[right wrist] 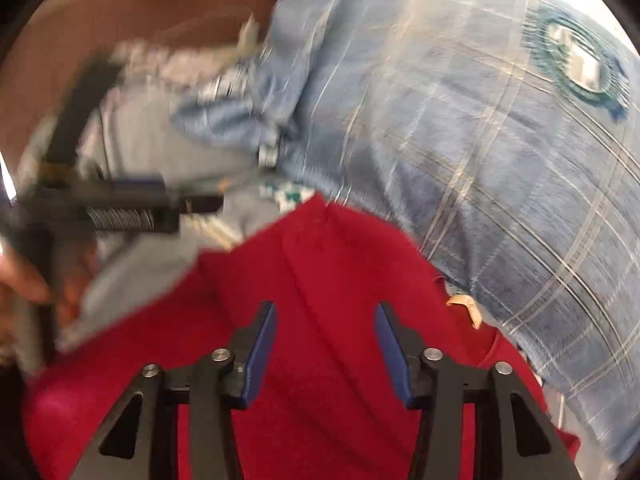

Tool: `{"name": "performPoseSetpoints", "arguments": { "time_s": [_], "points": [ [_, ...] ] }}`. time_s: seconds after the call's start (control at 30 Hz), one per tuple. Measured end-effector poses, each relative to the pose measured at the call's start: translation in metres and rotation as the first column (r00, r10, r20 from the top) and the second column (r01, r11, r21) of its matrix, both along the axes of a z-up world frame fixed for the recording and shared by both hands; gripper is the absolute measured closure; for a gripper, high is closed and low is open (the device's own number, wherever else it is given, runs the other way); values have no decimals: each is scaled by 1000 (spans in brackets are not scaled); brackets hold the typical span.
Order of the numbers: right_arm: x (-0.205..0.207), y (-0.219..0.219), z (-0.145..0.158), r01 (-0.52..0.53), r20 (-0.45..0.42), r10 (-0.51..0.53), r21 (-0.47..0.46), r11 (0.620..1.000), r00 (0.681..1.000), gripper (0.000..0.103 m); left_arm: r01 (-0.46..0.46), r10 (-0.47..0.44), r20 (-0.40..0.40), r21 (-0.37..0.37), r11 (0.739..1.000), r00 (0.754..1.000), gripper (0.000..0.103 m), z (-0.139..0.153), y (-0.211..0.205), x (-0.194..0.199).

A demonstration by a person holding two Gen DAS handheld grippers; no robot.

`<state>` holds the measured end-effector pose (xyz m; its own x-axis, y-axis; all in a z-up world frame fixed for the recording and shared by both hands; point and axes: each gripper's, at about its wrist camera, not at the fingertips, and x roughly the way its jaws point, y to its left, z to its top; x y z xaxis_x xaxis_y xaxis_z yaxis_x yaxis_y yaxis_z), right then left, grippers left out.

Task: Fold small clothes

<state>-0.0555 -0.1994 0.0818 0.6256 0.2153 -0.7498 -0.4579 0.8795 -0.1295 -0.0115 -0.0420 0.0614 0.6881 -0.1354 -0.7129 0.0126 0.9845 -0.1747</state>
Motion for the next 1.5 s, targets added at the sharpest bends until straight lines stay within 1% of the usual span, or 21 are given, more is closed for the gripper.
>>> {"name": "performPoseSetpoints", "arguments": {
  "time_s": [0.07,0.17,0.2,0.27,0.3,0.33,0.37,0.43,0.5,0.6,0.7,0.8,0.87,0.97,1.07,1.17,1.27,1.3,1.33,1.4,1.5],
  "points": [
    [19,8,-20,44,-25,-44,-7,999,999,58,-5,5,3,3,1000,1000,6,0,2,1],
    [41,12,-47,52,-90,-55,-36,998,994,58,-23,23,-7,-11,1000,1000,6,0,8,4],
    [44,12,-48,50,-73,-51,-13,999,996,58,-25,25,-8,-18,1000,1000,6,0,9,5],
    [49,12,-47,45,-73,-46,-8,999,996,69,-33,33,-6,-24,999,999,6,0,11,5],
    [52,11,-46,61,-68,-61,-6,998,996,92,-38,38,-3,-21,999,999,6,0,11,5],
    [52,10,-45,76,-69,-76,-3,997,995,99,-41,41,0,-18,999,999,6,1,11,5],
    [53,6,-42,91,-78,-89,23,996,993,99,-44,44,3,-15,999,999,6,2,12,4],
    [47,-2,-29,100,-100,-89,108,989,991,99,-52,52,11,-17,998,999,6,5,14,3],
    [30,-16,-3,90,-109,-65,235,968,992,100,-69,70,21,-33,997,997,6,9,20,2],
    [0,-30,36,6,-128,47,387,922,991,100,-90,92,31,-64,994,995,6,15,29,-1],
    [-17,-37,66,-91,-155,183,467,879,971,100,-113,117,48,-82,990,992,6,21,37,-5],
    [3,-36,63,-38,-231,159,455,890,960,99,-139,145,52,-96,986,988,6,22,46,-6],
    [34,-32,42,29,-316,128,449,893,940,100,-148,154,46,-117,982,987,6,20,50,-6],
    [90,-17,-3,125,-409,35,358,925,912,99,-125,129,26,-119,985,991,6,16,46,-1],
    [130,-7,-36,197,-412,-73,265,944,908,99,-84,88,37,-81,993,995,6,15,35,1],
    [146,-9,-44,251,-318,-183,190,949,930,97,-51,52,31,-33,998,998,6,12,24,4],
    [135,-20,-33,267,-277,-197,241,933,940,93,-38,38,10,-30,999,999,6,7,20,6],
    [124,-28,-25,263,-262,-192,273,925,946,84,-35,35,7,-31,999,999,6,6,19,6],
    [108,-39,-12,257,-233,-191,302,918,954,69,-33,33,8,-30,999,999,6,6,18,6],
    [78,-64,8,255,-175,-207,328,910,963,57,-31,31,9,-27,999,999,6,6,18,5],
    [19,-101,33,255,-99,-236,305,918,967,57,-36,36,2,-31,999,999,6,3,17,5]
  ]
}}
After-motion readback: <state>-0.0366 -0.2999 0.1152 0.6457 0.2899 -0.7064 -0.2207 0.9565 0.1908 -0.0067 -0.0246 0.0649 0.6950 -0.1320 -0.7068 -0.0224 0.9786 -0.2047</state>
